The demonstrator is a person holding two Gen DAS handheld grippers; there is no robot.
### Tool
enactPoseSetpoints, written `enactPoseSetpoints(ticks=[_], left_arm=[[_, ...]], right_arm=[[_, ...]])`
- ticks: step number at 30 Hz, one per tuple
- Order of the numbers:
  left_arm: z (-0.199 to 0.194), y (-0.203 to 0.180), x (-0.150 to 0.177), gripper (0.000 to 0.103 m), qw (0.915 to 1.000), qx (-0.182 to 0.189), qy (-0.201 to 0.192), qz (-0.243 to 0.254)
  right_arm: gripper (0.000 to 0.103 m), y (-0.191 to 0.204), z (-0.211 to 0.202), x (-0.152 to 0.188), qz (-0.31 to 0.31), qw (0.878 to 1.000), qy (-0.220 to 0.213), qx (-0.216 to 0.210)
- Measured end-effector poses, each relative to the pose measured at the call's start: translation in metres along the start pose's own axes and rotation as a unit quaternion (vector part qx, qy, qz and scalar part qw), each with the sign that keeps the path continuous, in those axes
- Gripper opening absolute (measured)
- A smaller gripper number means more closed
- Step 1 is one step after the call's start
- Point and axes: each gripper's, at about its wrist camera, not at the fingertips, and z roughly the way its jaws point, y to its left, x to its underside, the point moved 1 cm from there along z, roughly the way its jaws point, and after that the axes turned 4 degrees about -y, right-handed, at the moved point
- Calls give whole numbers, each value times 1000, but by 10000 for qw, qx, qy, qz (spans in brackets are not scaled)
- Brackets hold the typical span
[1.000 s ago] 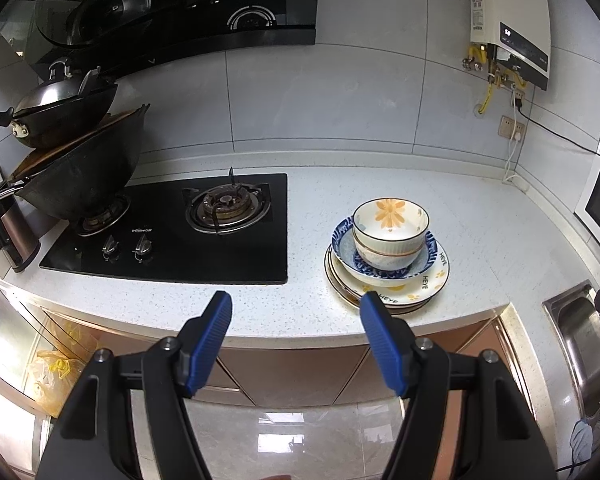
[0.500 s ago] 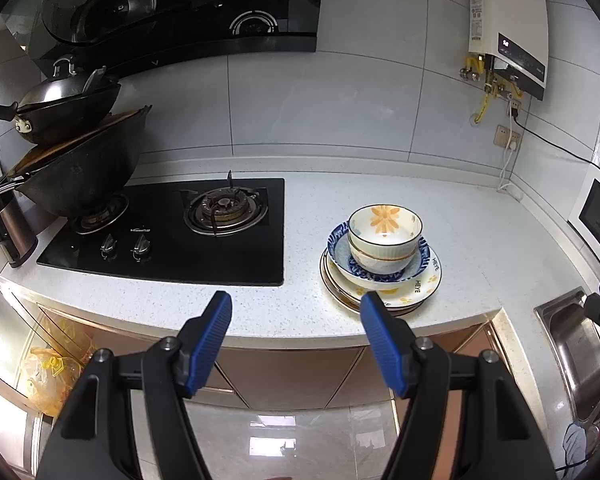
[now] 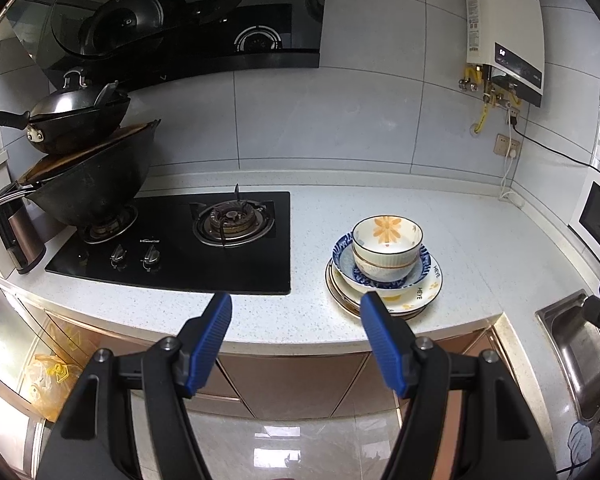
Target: Organize plates and bowls
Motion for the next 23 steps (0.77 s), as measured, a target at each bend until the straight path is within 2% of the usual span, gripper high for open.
enactPoseSetpoints(ticks=[23], left_arm=[[-11,0,5,65,10000,3,-16,43]], right_arm=[[102,7,-8,4,-47,10000,-40,-14]])
